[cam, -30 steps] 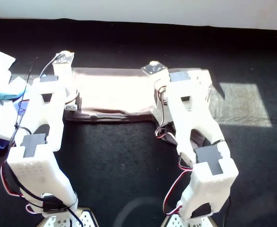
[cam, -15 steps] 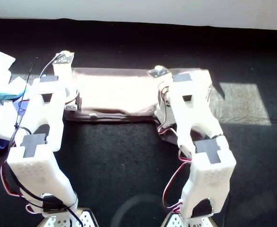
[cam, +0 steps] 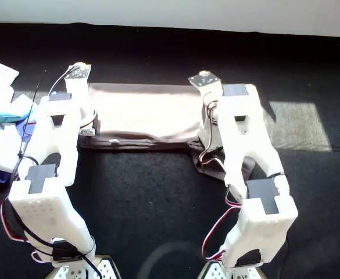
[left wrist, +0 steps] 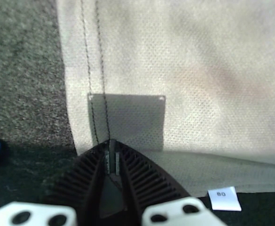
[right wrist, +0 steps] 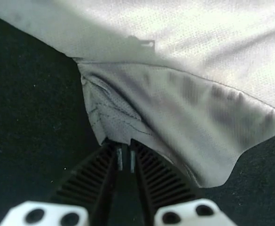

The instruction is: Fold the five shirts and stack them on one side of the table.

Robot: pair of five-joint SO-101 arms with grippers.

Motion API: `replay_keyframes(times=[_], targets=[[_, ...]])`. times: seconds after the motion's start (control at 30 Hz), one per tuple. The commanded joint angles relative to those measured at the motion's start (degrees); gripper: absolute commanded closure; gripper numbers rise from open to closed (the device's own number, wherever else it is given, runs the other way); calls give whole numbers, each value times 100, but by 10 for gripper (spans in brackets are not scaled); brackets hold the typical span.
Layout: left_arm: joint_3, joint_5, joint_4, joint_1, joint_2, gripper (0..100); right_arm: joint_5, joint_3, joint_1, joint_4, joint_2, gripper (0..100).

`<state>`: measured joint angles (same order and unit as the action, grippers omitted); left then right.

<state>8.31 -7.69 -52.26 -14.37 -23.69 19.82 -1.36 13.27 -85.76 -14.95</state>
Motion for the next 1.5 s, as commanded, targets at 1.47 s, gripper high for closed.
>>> replay_keyframes(times=[1.47], targets=[[-66, -9, 211, 75, -48, 992, 844, -347, -1631, 1358, -892, 992]])
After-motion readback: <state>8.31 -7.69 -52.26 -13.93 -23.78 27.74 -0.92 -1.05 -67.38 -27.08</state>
